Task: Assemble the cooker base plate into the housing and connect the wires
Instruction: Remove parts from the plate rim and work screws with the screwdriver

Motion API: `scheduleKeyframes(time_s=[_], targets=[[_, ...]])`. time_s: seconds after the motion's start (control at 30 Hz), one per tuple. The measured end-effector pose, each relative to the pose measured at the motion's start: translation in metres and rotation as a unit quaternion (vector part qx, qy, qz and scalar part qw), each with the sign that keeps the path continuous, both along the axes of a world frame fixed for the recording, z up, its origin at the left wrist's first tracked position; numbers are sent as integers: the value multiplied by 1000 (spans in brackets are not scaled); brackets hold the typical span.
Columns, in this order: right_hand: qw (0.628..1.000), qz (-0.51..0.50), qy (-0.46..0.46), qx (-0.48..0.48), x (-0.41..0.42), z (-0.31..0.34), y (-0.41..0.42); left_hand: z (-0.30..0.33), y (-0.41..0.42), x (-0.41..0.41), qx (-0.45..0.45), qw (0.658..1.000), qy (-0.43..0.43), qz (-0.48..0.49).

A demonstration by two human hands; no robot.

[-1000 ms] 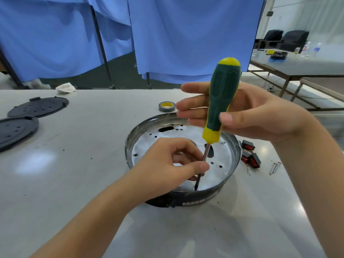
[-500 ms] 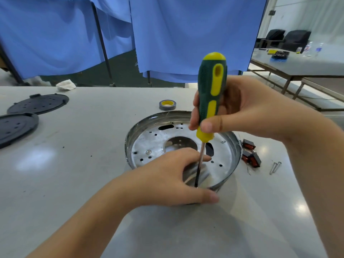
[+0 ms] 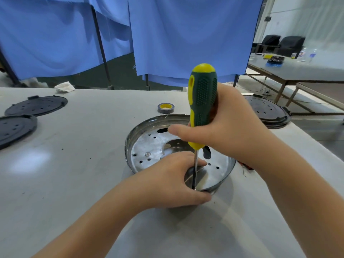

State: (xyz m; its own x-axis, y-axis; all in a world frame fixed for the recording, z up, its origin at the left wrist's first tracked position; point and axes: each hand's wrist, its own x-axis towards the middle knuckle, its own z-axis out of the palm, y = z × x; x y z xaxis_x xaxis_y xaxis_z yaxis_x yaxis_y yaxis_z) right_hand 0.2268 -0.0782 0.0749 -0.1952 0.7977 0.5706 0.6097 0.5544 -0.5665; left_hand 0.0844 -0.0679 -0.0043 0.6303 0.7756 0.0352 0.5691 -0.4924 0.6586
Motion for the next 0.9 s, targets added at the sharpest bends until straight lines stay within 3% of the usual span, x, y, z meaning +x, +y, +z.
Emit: scheduleKeyframes(time_s=[0.27, 0.4, 0.47, 0.53, 0.63, 0.73, 0.9], targets=[[982, -33, 177, -51, 13, -6, 4, 0, 0, 0, 38, 999, 23, -16], [937, -89, 329, -79, 45, 10, 13, -4, -1, -1, 116, 991, 58, -36], [920, -118, 347, -139, 68, 17, 18, -5, -2, -1, 140, 987, 70, -41], [919, -145, 297, -214, 88, 14, 21, -5, -3, -1, 155, 984, 75, -45], [927, -198, 148, -282, 112, -12, 28, -5, -4, 0, 152, 984, 79, -47], [902, -266, 9, -339, 134, -45, 35, -4, -4, 2, 144, 985, 81, -43], [864, -377, -162, -291, 163, -89, 28, -5, -5, 6, 155, 984, 80, -40]])
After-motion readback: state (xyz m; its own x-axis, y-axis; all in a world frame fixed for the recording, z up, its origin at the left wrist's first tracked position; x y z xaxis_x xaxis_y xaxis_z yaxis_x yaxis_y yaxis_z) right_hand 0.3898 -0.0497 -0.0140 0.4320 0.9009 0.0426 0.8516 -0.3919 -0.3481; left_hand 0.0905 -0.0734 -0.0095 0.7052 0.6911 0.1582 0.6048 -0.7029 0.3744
